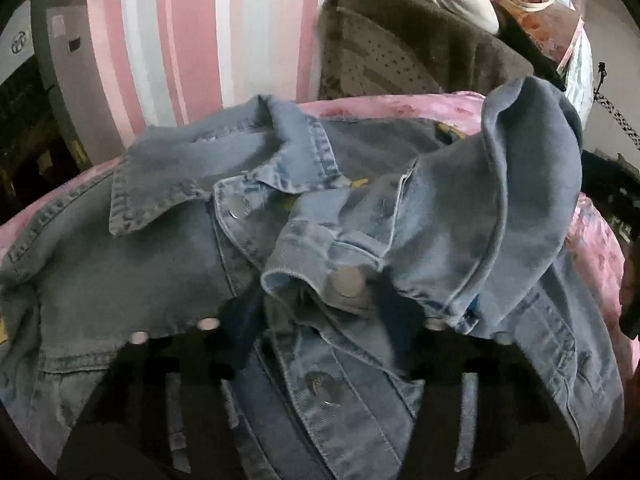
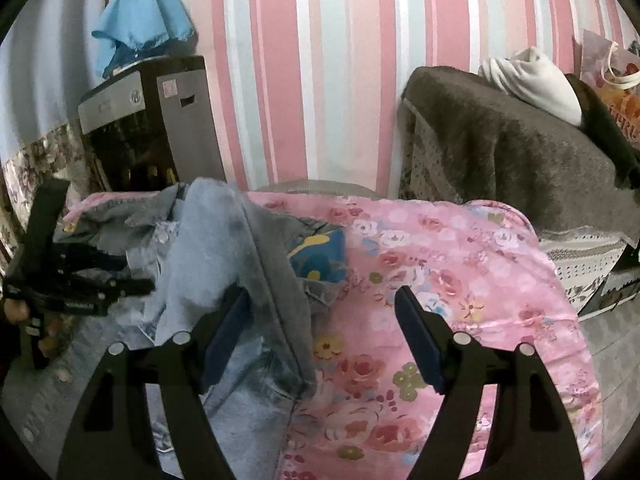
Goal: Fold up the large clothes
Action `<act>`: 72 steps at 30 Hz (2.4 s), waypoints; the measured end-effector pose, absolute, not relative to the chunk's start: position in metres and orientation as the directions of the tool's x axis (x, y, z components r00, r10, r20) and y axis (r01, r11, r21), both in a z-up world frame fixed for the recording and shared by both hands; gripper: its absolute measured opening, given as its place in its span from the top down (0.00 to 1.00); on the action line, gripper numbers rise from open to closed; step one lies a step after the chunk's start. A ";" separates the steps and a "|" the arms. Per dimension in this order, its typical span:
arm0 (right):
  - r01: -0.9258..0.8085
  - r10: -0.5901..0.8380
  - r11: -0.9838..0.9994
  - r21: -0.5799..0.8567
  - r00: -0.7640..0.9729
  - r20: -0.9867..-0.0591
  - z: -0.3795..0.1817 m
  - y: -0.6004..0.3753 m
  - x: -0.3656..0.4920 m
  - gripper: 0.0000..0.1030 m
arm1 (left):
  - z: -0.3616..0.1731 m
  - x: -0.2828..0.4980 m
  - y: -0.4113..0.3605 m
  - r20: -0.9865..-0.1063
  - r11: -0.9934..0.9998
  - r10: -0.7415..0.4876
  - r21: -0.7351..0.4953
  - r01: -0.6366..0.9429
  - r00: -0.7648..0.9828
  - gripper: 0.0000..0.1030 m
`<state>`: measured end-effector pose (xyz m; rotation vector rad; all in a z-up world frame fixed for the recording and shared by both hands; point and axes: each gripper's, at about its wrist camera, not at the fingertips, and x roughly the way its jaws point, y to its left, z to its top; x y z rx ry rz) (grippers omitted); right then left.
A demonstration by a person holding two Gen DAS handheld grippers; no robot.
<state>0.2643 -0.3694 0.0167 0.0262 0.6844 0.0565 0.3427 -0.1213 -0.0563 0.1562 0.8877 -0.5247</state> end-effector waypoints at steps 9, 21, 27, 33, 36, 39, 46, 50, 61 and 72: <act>-0.106 0.080 0.994 0.002 0.741 -0.666 0.009 -0.354 0.264 0.52 | -0.028 0.353 -0.063 -0.713 0.845 -0.499 -0.275 0.458 0.492 0.89; -0.060 -0.058 0.972 -0.226 0.875 -0.481 0.037 -0.290 0.259 0.96 | 0.051 0.341 0.046 -0.591 0.880 -0.474 -0.309 0.360 0.653 0.94; -0.260 0.027 0.915 -0.309 0.802 -0.596 -0.001 -0.251 0.224 0.96 | 0.007 0.317 0.088 -0.686 0.900 -0.432 -0.287 0.327 0.586 0.94; -0.357 0.080 0.906 -0.228 0.674 -0.734 -0.034 -0.248 0.220 0.88 | -0.046 0.315 0.092 -0.766 0.916 -0.394 -0.282 0.285 0.509 0.91; -0.368 0.166 0.922 -0.122 0.658 -0.735 -0.017 -0.261 0.217 0.84 | -0.041 0.316 0.089 -0.764 0.922 -0.374 -0.246 0.298 0.526 0.89; -0.370 0.247 0.929 -0.016 0.650 -0.718 0.005 -0.270 0.214 0.79 | -0.039 0.317 0.082 -0.763 0.924 -0.362 -0.220 0.312 0.536 0.89; -0.343 0.368 0.925 0.165 0.695 -0.618 0.047 -0.303 0.215 0.33 | -0.040 0.316 0.079 -0.761 0.925 -0.356 -0.202 0.323 0.543 0.88; -0.249 0.282 0.958 0.143 0.720 -0.635 0.048 -0.321 0.240 0.33 | -0.042 0.319 0.078 -0.761 0.925 -0.358 -0.209 0.318 0.540 0.88; -0.106 0.402 0.900 0.423 0.581 -0.708 -0.028 -0.366 0.366 0.85 | -0.037 0.322 0.067 -0.774 0.934 -0.317 -0.155 0.323 0.547 0.93; -0.122 0.373 0.908 0.402 0.673 -0.639 -0.032 -0.378 0.367 0.88 | -0.025 0.329 0.080 -0.717 0.944 -0.322 -0.188 0.272 0.619 0.94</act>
